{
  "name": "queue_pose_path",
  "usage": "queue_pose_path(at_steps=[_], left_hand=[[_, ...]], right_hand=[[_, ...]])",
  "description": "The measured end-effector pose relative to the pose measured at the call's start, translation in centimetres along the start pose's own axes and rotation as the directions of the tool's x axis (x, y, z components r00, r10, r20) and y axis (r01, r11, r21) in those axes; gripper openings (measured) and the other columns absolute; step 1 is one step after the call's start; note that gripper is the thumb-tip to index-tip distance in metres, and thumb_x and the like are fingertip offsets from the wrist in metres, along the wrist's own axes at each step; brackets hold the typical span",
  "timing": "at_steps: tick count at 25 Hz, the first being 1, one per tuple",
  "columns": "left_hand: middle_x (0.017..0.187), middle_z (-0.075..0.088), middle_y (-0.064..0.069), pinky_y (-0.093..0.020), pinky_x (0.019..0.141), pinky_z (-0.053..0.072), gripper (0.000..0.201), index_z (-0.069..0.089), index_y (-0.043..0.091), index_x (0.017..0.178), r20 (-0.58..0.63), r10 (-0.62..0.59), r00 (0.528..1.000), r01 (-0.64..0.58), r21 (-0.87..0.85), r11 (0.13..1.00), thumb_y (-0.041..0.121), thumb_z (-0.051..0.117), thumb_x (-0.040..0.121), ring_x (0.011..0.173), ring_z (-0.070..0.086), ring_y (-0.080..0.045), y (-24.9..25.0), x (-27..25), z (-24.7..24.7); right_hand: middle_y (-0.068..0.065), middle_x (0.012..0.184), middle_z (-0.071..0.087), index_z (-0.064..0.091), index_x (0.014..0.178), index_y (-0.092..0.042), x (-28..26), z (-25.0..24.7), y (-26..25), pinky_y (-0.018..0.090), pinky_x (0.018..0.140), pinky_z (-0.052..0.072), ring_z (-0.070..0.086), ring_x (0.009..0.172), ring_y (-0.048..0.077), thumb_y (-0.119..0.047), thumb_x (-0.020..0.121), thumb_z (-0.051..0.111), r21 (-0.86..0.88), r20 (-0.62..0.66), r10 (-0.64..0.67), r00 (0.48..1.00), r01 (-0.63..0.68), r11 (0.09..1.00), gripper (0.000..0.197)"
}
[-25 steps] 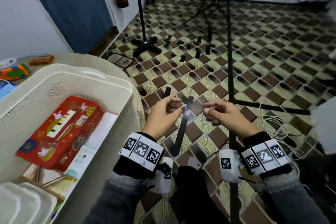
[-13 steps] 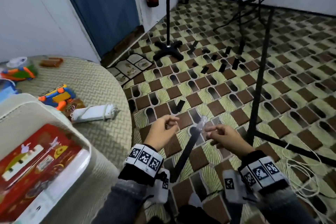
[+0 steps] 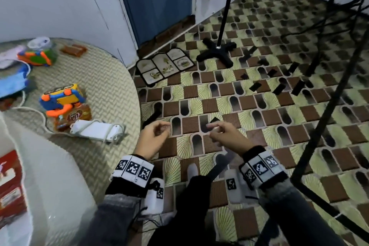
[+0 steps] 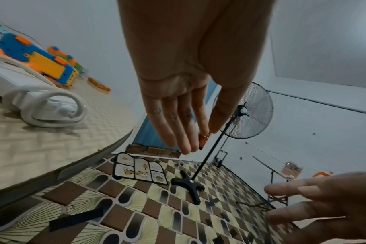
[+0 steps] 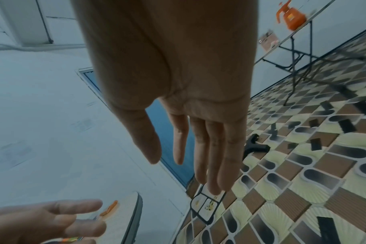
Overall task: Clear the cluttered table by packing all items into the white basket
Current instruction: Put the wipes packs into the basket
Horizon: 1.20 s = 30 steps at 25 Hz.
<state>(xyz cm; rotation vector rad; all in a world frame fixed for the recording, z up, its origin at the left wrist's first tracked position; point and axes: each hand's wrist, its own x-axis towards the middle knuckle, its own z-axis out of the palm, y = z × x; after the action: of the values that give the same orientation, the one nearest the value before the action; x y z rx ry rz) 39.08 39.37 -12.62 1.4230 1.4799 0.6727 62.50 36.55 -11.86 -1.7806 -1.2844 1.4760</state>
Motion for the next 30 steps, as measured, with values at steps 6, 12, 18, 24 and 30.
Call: queue_pose_path(at_steps=[6, 12, 18, 24, 30], left_hand=[[0.100, 0.067, -0.017, -0.033, 0.088, 0.051, 0.026, 0.062, 0.030, 0.090, -0.037, -0.085, 0.996, 0.083, -0.059, 0.995, 0.004, 0.060, 0.089, 0.092, 0.064, -0.027, 0.2, 10.0, -0.4], [0.086, 0.062, 0.004, -0.022, 0.078, 0.046, 0.019, 0.065, 0.014, 0.104, -0.115, -0.104, 0.988, 0.092, -0.105, 0.990, 0.005, 0.057, 0.090, 0.081, 0.056, -0.012, 3.4, 20.3, -2.2], [0.088, 0.062, 0.002, -0.011, 0.073, 0.043, 0.018, 0.064, 0.008, 0.106, -0.277, -0.157, 0.948, 0.114, -0.166, 0.979, 0.003, 0.055, 0.091, 0.079, 0.056, -0.008, 4.3, 27.5, -6.3], [0.092, 0.066, 0.000, -0.012, 0.074, 0.045, 0.018, 0.065, 0.014, 0.103, -0.474, -0.269, 0.838, 0.177, -0.230, 0.957, 0.004, 0.057, 0.090, 0.089, 0.063, -0.014, 4.4, 34.7, -12.1], [0.085, 0.062, 0.002, -0.008, 0.062, 0.043, 0.013, 0.063, 0.018, 0.102, -0.675, -0.361, 0.643, 0.209, -0.299, 0.931, 0.010, 0.057, 0.093, 0.073, 0.059, -0.009, 4.9, 38.5, -18.5]], right_hand=[[-0.003, 0.085, 0.060, 0.059, 0.115, -0.010, 11.7, -2.0, -5.0, 0.014, 0.061, 0.041, 0.054, 0.074, 0.006, -0.009, 0.093, 0.055, -0.156, 0.118, 0.000, 0.993, 0.019, 0.988, 0.022], [0.007, 0.085, 0.061, 0.061, 0.111, -0.005, 22.5, -3.1, -9.9, 0.021, 0.057, 0.045, 0.054, 0.065, 0.013, -0.008, 0.095, 0.053, -0.242, 0.197, 0.081, 0.977, -0.032, 0.970, 0.019], [0.010, 0.086, 0.060, 0.059, 0.110, -0.009, 33.1, -1.0, -16.7, 0.019, 0.056, 0.041, 0.054, 0.066, 0.015, -0.011, 0.096, 0.051, -0.308, 0.419, 0.010, 0.908, 0.132, 0.942, 0.017], [0.017, 0.095, 0.062, 0.060, 0.106, -0.008, 44.5, 2.0, -24.5, 0.031, 0.067, 0.044, 0.057, 0.073, 0.020, -0.010, 0.094, 0.053, -0.359, 0.605, 0.001, 0.796, 0.271, 0.893, 0.014], [0.007, 0.092, 0.060, 0.059, 0.108, -0.016, 52.2, 6.7, -33.8, 0.018, 0.058, 0.043, 0.056, 0.070, 0.013, -0.013, 0.095, 0.052, -0.382, 0.759, 0.019, 0.651, 0.422, 0.822, 0.015]])
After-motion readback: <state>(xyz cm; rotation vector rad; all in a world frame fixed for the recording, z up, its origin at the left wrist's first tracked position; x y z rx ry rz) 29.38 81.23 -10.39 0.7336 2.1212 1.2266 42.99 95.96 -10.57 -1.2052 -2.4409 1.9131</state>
